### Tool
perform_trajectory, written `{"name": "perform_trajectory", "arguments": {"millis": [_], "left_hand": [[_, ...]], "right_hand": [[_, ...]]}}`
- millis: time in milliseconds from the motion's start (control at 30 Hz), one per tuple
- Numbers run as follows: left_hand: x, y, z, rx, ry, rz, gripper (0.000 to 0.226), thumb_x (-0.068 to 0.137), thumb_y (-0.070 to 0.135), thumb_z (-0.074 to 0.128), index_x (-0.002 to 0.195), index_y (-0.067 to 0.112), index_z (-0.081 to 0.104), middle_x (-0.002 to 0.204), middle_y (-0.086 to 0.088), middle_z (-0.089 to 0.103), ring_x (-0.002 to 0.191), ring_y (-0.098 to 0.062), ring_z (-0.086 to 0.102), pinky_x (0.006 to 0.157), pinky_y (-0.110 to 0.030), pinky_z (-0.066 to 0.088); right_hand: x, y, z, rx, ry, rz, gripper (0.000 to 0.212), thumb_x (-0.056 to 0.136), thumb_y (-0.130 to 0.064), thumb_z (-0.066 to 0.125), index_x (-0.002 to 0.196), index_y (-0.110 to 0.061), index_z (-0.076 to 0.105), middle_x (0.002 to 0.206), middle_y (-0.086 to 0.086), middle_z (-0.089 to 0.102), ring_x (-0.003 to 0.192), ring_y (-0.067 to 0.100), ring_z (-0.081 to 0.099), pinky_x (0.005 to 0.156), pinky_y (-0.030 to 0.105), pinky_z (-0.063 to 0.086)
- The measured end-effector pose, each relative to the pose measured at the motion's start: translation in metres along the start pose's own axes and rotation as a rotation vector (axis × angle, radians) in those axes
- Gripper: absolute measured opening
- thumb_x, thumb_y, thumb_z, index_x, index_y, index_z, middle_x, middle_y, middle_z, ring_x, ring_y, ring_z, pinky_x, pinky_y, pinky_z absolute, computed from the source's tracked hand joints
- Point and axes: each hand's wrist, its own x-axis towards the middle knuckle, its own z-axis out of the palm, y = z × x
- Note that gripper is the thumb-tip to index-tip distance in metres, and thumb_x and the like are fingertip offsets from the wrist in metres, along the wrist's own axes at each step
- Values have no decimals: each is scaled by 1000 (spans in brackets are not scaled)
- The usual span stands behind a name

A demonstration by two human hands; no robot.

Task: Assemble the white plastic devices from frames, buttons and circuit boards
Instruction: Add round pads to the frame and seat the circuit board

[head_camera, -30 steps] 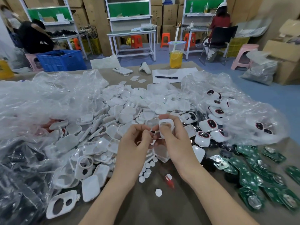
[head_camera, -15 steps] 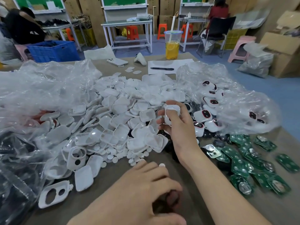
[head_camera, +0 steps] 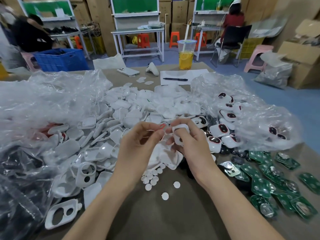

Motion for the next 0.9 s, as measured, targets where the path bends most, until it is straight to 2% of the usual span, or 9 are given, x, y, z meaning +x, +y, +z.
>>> {"name": "perform_trajectory", "arguments": {"millis": [67,133,200,267,367,467,567,733,900], "left_hand": [[-2,-6,-5,-18,22,9,12,87,9,75,86,20,71,92,10,77,91,-2,72,76,-8,49],[-4,-9,-10,23,51,61,19,87,8,76,84,26,72,98,8,75,96,-5,71,81,-10,50],[-5,-11,-13,101,55,127,25,88,10,75,84,34,71,103,9,72,102,-9,70,85,-16,53],[-6,-11,-14,214,35,165,23,90,18,75,93,41,69,106,12,70,103,-9,68,86,-20,52],[-8,-12,-13,259,32,162,30,89,29,74,107,50,63,106,18,69,102,-4,66,82,-10,48],[-8,-12,-13,217,43,131,36,85,32,72,111,54,61,105,17,69,100,-4,68,82,-7,46],[-8,-10,-12,116,37,66,28,89,27,76,105,48,66,100,13,73,97,-5,70,81,-10,49],[-6,-5,-14,-7,28,11,14,90,19,74,89,33,73,89,9,76,85,-3,71,75,-11,50],[-7,-3,-16,33,-27,24,9,88,29,73,88,38,73,85,12,74,81,-4,68,78,-16,52]], "right_hand": [[1,2,2,-3,-76,37,17,85,-14,56,82,-25,69,84,3,72,62,16,62,50,25,46],[1,4,3,10,-118,54,7,81,-24,63,83,-25,69,84,4,72,60,16,62,48,24,45],[1,6,4,-9,-138,34,10,82,-31,69,88,-23,70,81,6,71,60,15,62,47,22,45],[0,7,4,-54,-147,28,14,84,-35,71,93,-25,73,73,7,68,59,14,61,48,22,46],[-1,5,2,-93,-165,19,13,89,-32,70,99,-27,76,70,6,67,62,22,58,52,25,47],[0,5,1,-99,-164,-8,9,89,-28,72,96,-27,78,66,2,66,60,15,58,58,22,51],[0,4,1,-96,-140,-41,10,92,-20,72,92,-28,79,71,1,69,67,11,63,66,22,55],[-1,4,-1,-121,-136,-46,11,94,-13,69,103,-13,74,79,3,74,70,12,67,72,22,56],[-1,2,1,-121,-142,-43,7,93,-10,69,96,-16,72,75,-1,72,69,11,67,70,20,55]]}}
